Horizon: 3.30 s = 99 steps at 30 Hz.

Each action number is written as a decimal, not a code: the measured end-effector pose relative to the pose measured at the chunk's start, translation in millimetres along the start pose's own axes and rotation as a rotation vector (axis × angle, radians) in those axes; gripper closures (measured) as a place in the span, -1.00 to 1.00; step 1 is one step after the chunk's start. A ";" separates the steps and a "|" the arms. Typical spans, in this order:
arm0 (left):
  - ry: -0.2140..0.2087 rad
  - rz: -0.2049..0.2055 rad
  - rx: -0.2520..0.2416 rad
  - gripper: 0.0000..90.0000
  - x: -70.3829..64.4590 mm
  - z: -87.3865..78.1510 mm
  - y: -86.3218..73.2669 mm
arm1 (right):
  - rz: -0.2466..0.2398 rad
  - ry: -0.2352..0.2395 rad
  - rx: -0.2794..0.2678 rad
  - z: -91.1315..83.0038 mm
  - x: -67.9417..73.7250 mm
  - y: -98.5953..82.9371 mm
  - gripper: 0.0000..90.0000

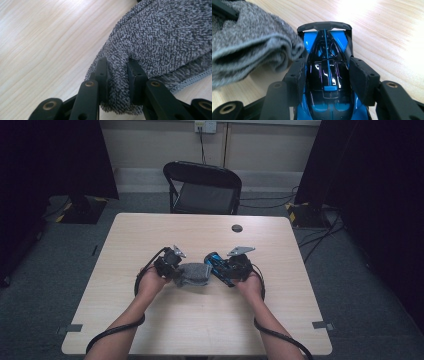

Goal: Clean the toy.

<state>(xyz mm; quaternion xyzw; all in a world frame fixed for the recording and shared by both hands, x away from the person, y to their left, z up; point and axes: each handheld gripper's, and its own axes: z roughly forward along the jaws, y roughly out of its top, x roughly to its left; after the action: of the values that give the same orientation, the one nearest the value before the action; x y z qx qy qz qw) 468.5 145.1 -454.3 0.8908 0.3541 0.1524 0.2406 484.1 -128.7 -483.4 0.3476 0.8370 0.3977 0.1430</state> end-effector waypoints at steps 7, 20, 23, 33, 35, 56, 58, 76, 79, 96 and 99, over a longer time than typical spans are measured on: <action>0.013 -0.020 -0.008 0.64 7.2 1.6 1.7 | -0.001 -0.001 -0.001 0.2 0.2 0.0 0.07; 0.070 -0.098 -0.028 0.64 28.3 -9.7 -7.2 | 0.000 0.000 -0.001 0.4 0.0 0.2 0.06; 0.072 -0.107 -0.049 0.64 29.3 -15.8 -10.5 | 0.000 -0.002 -0.002 0.6 0.3 0.2 0.06; -0.030 -0.046 -0.114 0.64 6.2 -33.7 -20.0 | -0.001 -0.005 0.003 0.2 0.7 0.4 0.06; -0.059 -0.033 -0.120 0.64 -1.3 -35.2 -22.3 | 0.000 -0.004 0.002 0.3 0.6 0.3 0.06; -0.362 0.227 -0.141 0.63 -94.1 -24.9 -21.1 | 0.017 0.011 0.015 0.4 -1.8 2.4 0.07; -0.386 0.256 -0.144 0.63 -102.0 -21.0 -15.8 | 0.015 0.007 0.015 0.1 -2.5 2.9 0.13; -0.289 0.196 -0.085 0.62 -93.4 9.1 10.9 | -0.006 0.004 0.015 -0.1 -1.7 2.5 0.13; -0.263 0.197 -0.076 0.62 -87.6 9.8 11.9 | -0.005 0.005 0.011 -0.1 -1.7 1.9 0.13; -0.116 0.139 -0.051 0.63 -45.9 10.3 6.5 | -0.006 0.003 0.008 -0.3 -1.6 1.4 0.13; -0.099 0.129 -0.044 0.63 -39.2 10.0 5.4 | -0.005 0.003 0.007 -0.3 -1.5 1.2 0.13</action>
<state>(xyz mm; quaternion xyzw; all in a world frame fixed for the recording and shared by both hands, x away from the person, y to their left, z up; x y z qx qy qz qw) 448.3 110.9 -463.8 0.9127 0.2802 0.1310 0.2670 485.6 -129.4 -482.3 0.3453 0.8396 0.3947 0.1416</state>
